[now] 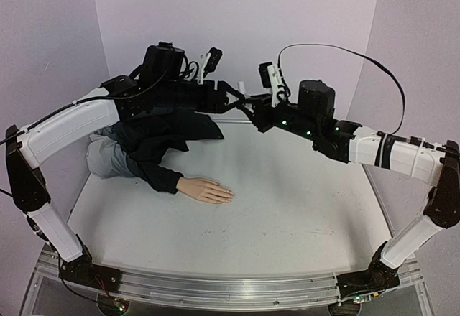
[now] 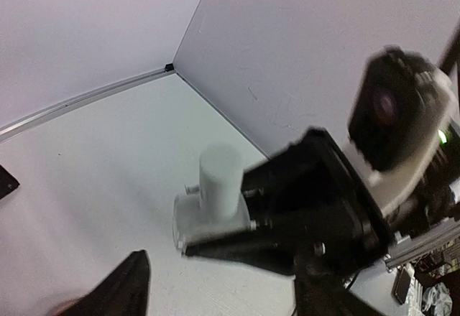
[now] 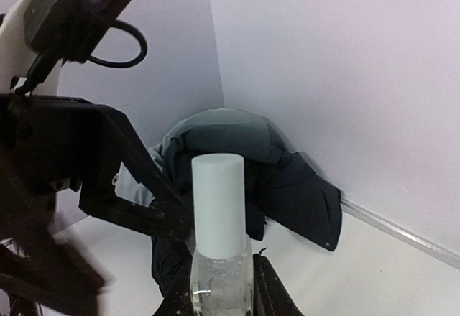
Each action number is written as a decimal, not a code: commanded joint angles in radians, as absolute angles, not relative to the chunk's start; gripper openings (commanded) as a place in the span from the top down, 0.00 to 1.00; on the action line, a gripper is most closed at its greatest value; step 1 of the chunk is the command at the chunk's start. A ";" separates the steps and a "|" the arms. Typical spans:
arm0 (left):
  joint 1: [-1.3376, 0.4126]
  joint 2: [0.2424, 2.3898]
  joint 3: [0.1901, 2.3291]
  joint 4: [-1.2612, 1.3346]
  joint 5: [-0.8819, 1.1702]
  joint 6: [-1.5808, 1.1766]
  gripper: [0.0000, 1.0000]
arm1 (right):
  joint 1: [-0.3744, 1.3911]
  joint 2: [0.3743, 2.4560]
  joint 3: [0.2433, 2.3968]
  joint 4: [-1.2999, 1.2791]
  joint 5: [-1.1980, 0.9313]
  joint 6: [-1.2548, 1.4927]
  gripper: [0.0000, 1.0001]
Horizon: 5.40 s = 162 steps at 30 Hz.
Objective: Paint the nails
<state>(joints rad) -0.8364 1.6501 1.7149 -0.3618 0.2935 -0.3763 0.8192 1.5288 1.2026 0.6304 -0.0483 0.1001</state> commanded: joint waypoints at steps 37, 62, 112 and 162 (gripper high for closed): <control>-0.819 1.637 1.781 -0.338 0.565 -0.327 0.86 | 0.615 1.594 1.327 0.716 -0.787 0.279 1.00; -0.728 1.605 1.798 -0.479 0.614 -0.413 0.38 | 0.718 1.550 1.310 0.620 -0.735 0.105 1.00; -0.719 1.690 1.948 -0.737 0.623 -0.288 0.69 | 0.689 1.702 1.440 0.499 -0.897 0.138 1.00; -0.719 1.643 1.953 -0.750 0.542 -0.269 1.00 | 0.689 1.710 1.434 0.465 -0.883 0.114 1.00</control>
<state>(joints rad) -0.7189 1.6955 1.9121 -0.7689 0.5632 -0.2863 0.6876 1.7123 1.3960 0.4332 -0.8608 0.1265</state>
